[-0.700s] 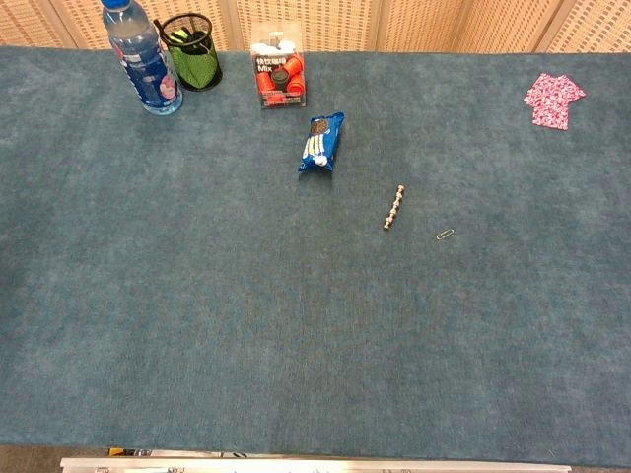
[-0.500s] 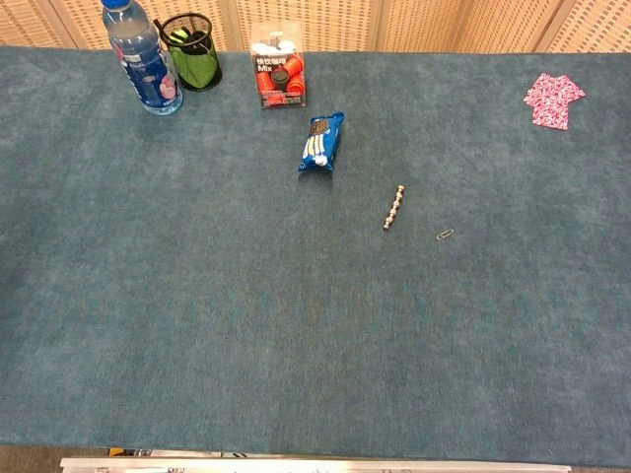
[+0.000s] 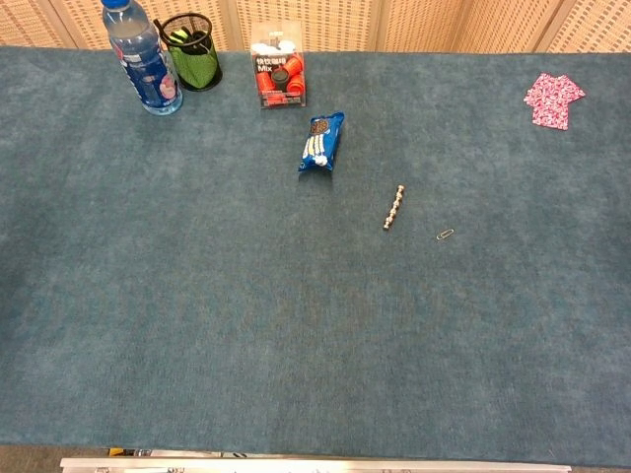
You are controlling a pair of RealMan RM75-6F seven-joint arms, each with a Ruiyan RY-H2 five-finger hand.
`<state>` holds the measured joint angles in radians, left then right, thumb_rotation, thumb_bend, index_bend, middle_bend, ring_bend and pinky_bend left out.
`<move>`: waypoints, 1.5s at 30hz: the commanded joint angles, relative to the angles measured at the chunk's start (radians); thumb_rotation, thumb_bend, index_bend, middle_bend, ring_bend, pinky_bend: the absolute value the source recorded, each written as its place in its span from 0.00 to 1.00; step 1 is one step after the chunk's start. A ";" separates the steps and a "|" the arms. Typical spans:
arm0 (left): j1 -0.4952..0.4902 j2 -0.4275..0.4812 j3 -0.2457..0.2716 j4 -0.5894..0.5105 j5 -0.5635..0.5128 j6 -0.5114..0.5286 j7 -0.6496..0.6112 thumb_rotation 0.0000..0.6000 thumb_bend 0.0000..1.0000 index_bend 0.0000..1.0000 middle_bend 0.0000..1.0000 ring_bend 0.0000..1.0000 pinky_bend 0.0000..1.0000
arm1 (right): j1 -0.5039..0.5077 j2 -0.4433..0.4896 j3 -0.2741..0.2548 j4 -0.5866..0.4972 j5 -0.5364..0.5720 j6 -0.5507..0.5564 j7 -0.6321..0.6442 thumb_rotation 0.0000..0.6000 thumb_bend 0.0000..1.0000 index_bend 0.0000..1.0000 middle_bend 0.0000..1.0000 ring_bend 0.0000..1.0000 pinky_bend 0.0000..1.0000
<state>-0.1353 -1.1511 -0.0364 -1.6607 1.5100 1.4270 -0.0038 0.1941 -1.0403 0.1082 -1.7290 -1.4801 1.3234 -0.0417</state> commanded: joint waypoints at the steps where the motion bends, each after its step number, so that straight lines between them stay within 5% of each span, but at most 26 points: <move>1: -0.001 0.002 0.001 -0.004 -0.005 -0.004 0.005 1.00 0.20 0.03 0.10 0.05 0.01 | 0.032 0.003 -0.002 -0.007 -0.027 -0.032 -0.011 1.00 0.20 0.51 0.53 0.47 0.56; 18: 0.014 0.000 0.019 -0.006 -0.006 0.003 0.004 1.00 0.20 0.03 0.10 0.05 0.01 | 0.301 -0.100 0.015 0.038 -0.066 -0.349 -0.086 1.00 0.21 0.51 0.83 0.83 0.99; 45: 0.026 -0.018 0.026 0.034 -0.025 -0.006 -0.034 1.00 0.20 0.03 0.10 0.05 0.01 | 0.546 -0.436 -0.012 0.293 0.121 -0.629 -0.283 1.00 0.23 0.51 0.87 0.87 1.00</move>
<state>-0.1098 -1.1688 -0.0098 -1.6273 1.4858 1.4213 -0.0369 0.7339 -1.4679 0.0993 -1.4439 -1.3668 0.7008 -0.3189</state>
